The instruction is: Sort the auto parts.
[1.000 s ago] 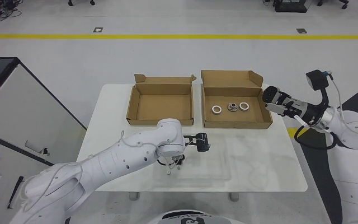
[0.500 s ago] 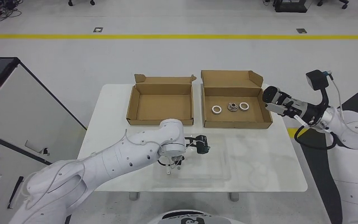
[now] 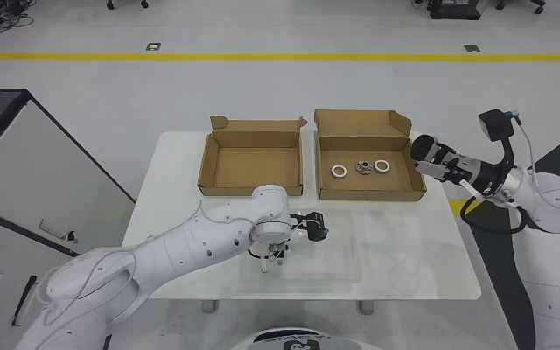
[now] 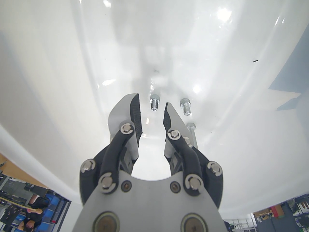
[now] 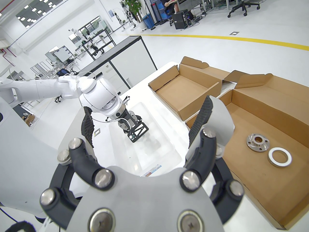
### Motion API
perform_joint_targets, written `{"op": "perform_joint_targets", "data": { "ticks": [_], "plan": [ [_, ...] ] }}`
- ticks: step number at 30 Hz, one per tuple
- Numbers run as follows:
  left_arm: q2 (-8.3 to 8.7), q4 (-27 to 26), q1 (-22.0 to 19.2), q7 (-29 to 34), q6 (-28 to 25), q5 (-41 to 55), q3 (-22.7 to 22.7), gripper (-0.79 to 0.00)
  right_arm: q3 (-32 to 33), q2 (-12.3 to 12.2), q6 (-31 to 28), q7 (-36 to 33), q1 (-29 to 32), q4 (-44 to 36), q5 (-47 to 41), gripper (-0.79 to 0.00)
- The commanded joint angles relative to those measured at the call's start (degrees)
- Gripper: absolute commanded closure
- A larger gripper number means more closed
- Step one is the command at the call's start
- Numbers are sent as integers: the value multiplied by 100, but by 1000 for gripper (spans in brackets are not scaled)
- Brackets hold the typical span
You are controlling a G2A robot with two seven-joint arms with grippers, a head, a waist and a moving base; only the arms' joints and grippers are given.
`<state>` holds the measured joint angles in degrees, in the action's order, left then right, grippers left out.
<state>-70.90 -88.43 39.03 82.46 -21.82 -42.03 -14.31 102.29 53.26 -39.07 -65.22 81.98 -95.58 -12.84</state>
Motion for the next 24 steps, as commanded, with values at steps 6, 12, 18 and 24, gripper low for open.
{"op": "perform_joint_targets", "data": {
  "ticks": [6,12,18,24],
  "plan": [
    [-37,110,0,-18,-18,31,29,-246,0,0,0,0,0,0,0,-785],
    [-75,196,-6,-41,-41,45,27,-68,0,0,0,0,0,0,0,-785],
    [-126,382,-1,-92,-92,80,23,0,0,0,0,0,0,0,0,-785],
    [-108,217,-84,7,7,147,-96,0,0,0,0,0,0,0,0,-785]
  ]
}}
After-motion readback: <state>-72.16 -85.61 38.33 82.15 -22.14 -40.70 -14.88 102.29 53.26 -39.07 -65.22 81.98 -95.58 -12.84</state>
